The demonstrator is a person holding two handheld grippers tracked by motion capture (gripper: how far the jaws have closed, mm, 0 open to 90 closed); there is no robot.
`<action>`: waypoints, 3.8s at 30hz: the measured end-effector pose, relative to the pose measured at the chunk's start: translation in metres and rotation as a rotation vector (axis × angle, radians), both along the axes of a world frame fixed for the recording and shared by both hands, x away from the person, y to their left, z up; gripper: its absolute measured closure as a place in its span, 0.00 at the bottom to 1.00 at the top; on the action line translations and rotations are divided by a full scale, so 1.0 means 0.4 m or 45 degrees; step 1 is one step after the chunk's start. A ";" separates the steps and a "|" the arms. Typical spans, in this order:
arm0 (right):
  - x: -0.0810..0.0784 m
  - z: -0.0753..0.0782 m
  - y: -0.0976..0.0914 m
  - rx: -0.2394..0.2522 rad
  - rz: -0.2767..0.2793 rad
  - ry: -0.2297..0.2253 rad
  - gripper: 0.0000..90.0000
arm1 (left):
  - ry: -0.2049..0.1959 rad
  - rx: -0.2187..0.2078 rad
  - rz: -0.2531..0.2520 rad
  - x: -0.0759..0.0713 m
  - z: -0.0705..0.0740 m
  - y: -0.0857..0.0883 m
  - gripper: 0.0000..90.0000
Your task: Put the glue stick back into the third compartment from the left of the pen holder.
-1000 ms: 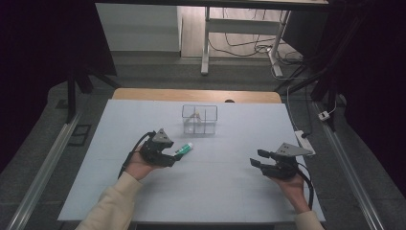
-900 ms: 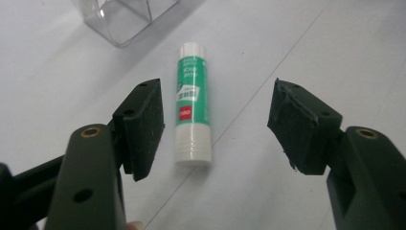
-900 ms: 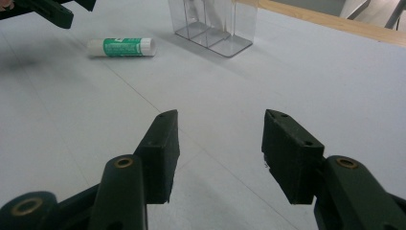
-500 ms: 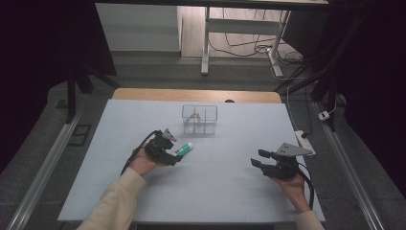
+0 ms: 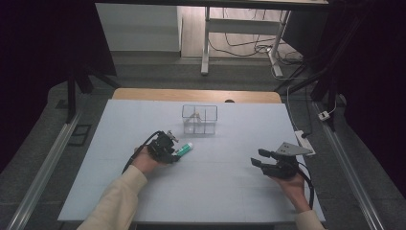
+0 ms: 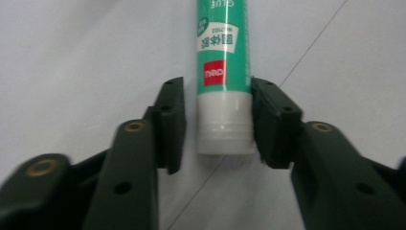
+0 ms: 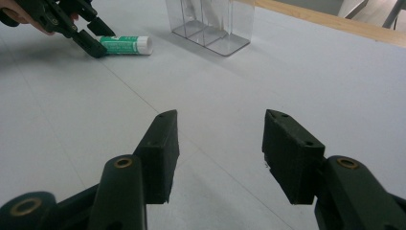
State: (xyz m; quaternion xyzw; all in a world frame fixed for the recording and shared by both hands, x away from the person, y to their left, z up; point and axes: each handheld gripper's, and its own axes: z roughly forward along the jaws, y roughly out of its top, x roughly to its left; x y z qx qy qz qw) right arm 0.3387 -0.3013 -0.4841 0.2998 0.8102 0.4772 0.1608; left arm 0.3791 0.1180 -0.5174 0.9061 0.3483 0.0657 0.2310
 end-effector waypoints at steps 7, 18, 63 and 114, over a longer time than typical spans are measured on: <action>-0.002 0.006 0.009 -0.014 0.003 -0.012 0.52 | -0.018 0.020 -0.023 -0.002 0.004 -0.003 0.72; -0.025 0.038 0.103 -0.081 0.156 -0.046 0.50 | -0.024 -0.066 -0.234 -0.067 0.087 -0.078 0.73; -0.044 -0.032 0.341 -0.735 0.781 -0.079 0.71 | 0.062 -0.162 -0.593 -0.116 0.091 -0.206 0.71; -0.015 -0.002 0.190 -0.061 0.276 -0.008 0.54 | -0.196 -0.716 -0.234 -0.085 0.167 -0.114 0.72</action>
